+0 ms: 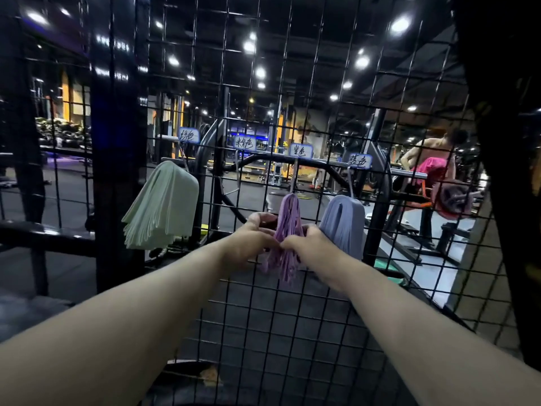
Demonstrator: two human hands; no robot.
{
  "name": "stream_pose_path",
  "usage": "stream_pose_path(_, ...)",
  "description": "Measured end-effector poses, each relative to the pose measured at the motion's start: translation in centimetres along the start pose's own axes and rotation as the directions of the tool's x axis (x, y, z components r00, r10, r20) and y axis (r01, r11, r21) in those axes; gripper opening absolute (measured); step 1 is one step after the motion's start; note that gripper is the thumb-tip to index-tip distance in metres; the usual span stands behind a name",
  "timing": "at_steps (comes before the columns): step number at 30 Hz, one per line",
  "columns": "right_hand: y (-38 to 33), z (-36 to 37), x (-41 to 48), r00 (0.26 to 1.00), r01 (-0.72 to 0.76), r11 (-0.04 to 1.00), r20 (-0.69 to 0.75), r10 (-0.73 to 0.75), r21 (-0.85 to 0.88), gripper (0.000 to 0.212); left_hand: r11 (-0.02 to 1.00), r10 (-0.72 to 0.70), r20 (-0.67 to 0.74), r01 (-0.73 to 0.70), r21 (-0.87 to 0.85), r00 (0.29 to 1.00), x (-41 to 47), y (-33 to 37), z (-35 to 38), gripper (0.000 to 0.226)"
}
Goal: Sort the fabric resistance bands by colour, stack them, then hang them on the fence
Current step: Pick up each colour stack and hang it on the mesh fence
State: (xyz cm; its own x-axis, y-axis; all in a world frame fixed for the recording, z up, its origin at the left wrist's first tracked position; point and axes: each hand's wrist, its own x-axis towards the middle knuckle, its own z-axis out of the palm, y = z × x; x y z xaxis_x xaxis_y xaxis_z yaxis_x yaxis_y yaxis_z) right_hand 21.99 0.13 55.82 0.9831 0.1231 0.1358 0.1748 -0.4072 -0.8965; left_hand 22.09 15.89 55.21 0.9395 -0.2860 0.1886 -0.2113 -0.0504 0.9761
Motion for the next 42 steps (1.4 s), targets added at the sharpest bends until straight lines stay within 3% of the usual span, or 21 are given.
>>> stream_pose_path(3,0.2,-0.7,0.0,0.994,-0.004,0.999,0.111,0.000,0.039,0.044,1.000,-0.013,0.038,0.013,-0.011,0.999,0.0,-0.3,-0.5,0.042)
stream_pose_path(8,0.5,-1.0,-0.2,0.987,0.062,0.998,0.153,-0.057,-0.023,0.038,0.990,-0.014,0.150,0.035,-0.138,0.989,-0.3,-0.1,-0.1,0.023)
stream_pose_path(14,0.8,-0.8,-0.1,0.987,0.116,0.989,0.126,-0.104,-0.088,0.043,0.997,-0.002,0.134,0.012,-0.078,0.991,-0.1,-0.8,0.0,0.023)
stream_pose_path(19,1.0,-1.0,-0.3,0.981,0.167,0.974,0.129,-0.147,-0.155,0.042,0.986,0.000,0.157,0.026,-0.164,0.988,-0.2,-0.7,0.0,0.034)
stream_pose_path(30,0.9,-1.2,-1.0,0.986,0.143,0.971,0.114,-0.123,-0.192,0.047,0.998,0.029,0.174,-0.018,-0.067,0.984,-0.1,-1.4,0.3,0.029)
stream_pose_path(38,0.4,-1.4,-2.1,0.983,0.140,0.967,0.143,-0.111,-0.211,0.047,1.000,-0.006,0.182,0.003,0.014,0.983,-0.9,-1.9,0.1,0.040)
stream_pose_path(42,0.5,-1.3,-2.7,0.983,0.160,0.949,0.133,-0.128,-0.272,0.042,0.997,0.005,0.169,0.010,-0.082,0.986,-0.8,-2.2,0.1,0.033)
